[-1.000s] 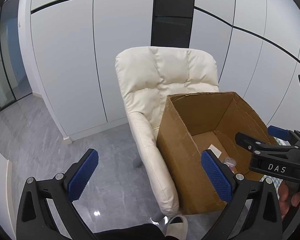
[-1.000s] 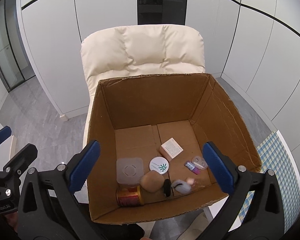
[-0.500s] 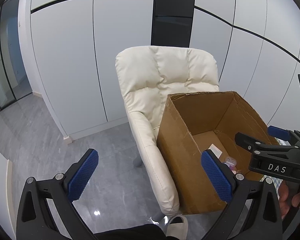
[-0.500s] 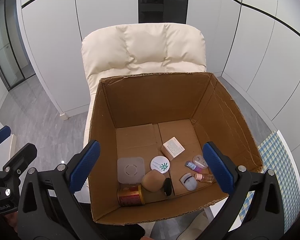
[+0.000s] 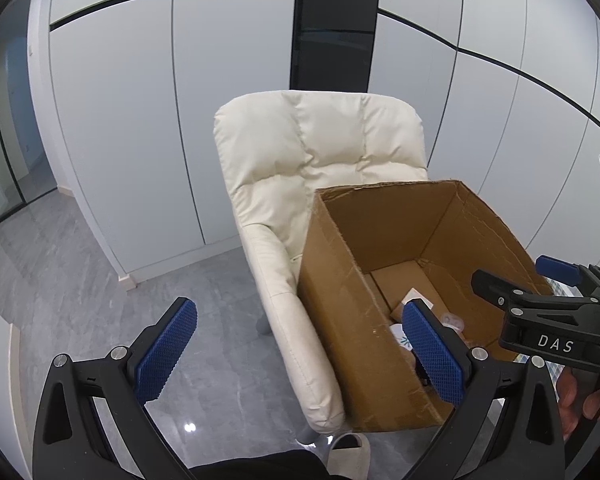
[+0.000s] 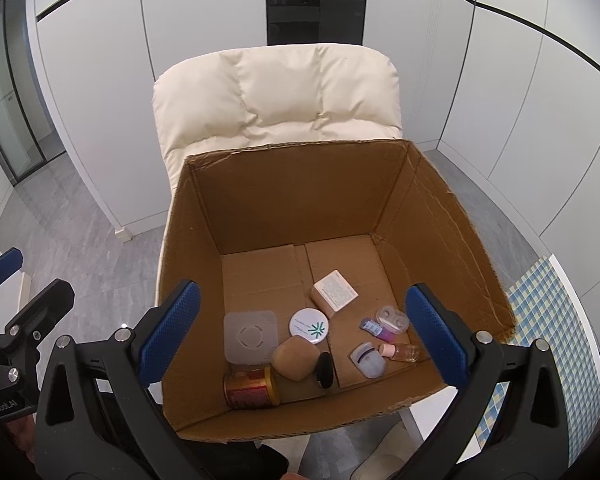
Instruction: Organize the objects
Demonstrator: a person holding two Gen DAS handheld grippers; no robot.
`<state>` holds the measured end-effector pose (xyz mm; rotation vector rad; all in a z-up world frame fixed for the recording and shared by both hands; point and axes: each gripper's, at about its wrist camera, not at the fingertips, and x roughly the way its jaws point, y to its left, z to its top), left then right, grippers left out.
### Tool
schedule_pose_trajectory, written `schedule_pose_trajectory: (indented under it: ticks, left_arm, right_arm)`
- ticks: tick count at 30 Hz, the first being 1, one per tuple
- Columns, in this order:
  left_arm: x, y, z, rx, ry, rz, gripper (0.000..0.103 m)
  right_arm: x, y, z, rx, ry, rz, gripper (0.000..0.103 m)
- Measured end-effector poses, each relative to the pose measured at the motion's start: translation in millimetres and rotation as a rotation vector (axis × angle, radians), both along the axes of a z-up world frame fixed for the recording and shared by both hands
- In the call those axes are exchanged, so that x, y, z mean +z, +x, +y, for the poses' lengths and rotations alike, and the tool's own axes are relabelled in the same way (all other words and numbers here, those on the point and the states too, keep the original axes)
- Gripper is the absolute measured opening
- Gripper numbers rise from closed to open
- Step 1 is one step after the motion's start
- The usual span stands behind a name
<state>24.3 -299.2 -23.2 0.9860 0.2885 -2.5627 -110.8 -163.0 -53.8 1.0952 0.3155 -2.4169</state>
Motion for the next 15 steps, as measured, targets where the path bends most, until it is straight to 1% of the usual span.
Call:
schedule_pose_trajectory:
  ticks: [15]
  left_arm:
    - [0, -26, 27, -0.046, 0.007, -0.004, 0.102]
  right_arm:
    - [3, -13, 47, -0.065, -0.006, 0.002, 0.103]
